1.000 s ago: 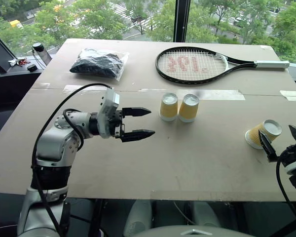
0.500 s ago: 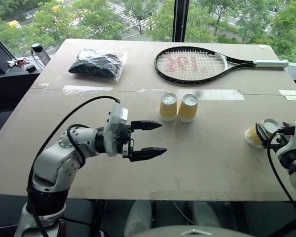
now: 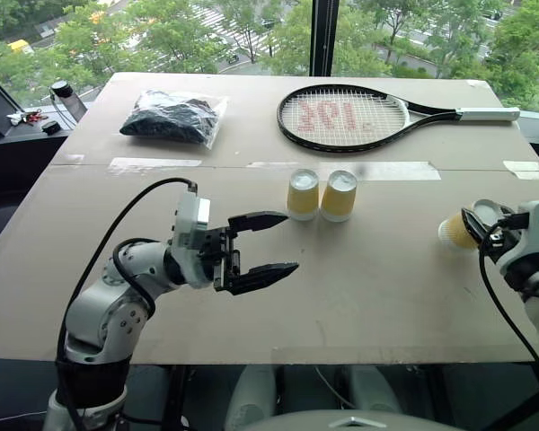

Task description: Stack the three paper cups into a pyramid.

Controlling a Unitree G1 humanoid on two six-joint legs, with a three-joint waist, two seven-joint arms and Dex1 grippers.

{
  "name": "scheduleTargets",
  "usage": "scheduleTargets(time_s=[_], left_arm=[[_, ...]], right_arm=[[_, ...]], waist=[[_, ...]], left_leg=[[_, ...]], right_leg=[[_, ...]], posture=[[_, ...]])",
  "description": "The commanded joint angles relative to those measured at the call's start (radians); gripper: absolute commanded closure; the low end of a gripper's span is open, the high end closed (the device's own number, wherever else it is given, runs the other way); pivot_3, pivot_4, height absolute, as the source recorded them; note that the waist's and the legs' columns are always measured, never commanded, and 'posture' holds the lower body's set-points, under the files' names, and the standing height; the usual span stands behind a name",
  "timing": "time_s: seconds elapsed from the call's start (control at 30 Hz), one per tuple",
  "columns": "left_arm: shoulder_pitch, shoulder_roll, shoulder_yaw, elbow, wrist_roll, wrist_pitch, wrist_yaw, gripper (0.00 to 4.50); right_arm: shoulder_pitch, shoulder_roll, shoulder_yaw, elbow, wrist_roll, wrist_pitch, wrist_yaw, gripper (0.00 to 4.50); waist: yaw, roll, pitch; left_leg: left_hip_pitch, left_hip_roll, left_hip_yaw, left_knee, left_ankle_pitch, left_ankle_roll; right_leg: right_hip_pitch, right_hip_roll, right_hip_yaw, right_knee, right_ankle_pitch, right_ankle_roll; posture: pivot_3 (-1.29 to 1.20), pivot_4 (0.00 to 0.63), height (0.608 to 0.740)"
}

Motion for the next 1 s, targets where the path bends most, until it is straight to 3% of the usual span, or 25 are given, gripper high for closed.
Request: scheduleTargets(time_s=[0.03, 0.27, 0.5, 0.73, 1.0], left_arm=[[0.057, 0.006, 0.076, 0.025, -0.028, -0.060, -0.023, 0.00], [0.162, 0.020, 0.178, 0.052, -0.079, -0.043, 0.005, 0.00], [0.321, 0.039, 0.266, 0.013, -0.067, -0.054, 0.037, 0.00], [0.423, 0.027, 0.343, -0.042, -0.125, -0.061, 0.065, 0.00], [0.483, 0.010, 0.388, -0.076, -0.169, -0.077, 0.078, 0.00]], right_arm=[[-0.178, -0.042, 0.105, -0.060, 0.066, 0.067, 0.068, 2.33], [-0.473, -0.048, 0.287, 0.041, 0.072, 0.150, 0.164, 2.33], [-0.767, 0.025, 0.418, 0.234, 0.058, 0.215, 0.243, 2.33], [-0.879, 0.075, 0.491, 0.402, 0.013, 0.192, 0.333, 2.33], [-0.904, 0.110, 0.536, 0.541, -0.084, 0.112, 0.398, 2.33]], waist=[[-0.009, 0.000, 0.000], [0.008, -0.001, 0.000], [-0.004, -0.001, 0.001], [-0.004, -0.001, 0.001], [-0.003, -0.001, 0.001]], left_leg=[[0.000, 0.000, 0.000, 0.000, 0.000, 0.000], [-0.002, 0.000, -0.003, 0.000, -0.002, 0.003], [-0.002, 0.000, -0.001, -0.001, -0.002, 0.003], [-0.002, -0.001, -0.002, -0.001, -0.002, 0.003], [-0.002, -0.002, -0.003, -0.002, -0.002, 0.003]], right_leg=[[0.000, 0.001, 0.000, 0.000, 0.000, 0.000], [-0.001, 0.000, -0.001, -0.002, 0.000, 0.000], [-0.002, -0.002, 0.000, -0.001, 0.000, 0.000], [-0.002, -0.007, -0.002, -0.002, 0.000, 0.000], [-0.002, -0.006, -0.003, -0.002, 0.000, 0.000]], posture=[[0.00, 0.150, 0.740], [0.00, 0.150, 0.740], [0.00, 0.150, 0.740], [0.00, 0.150, 0.740], [0.00, 0.150, 0.740]])
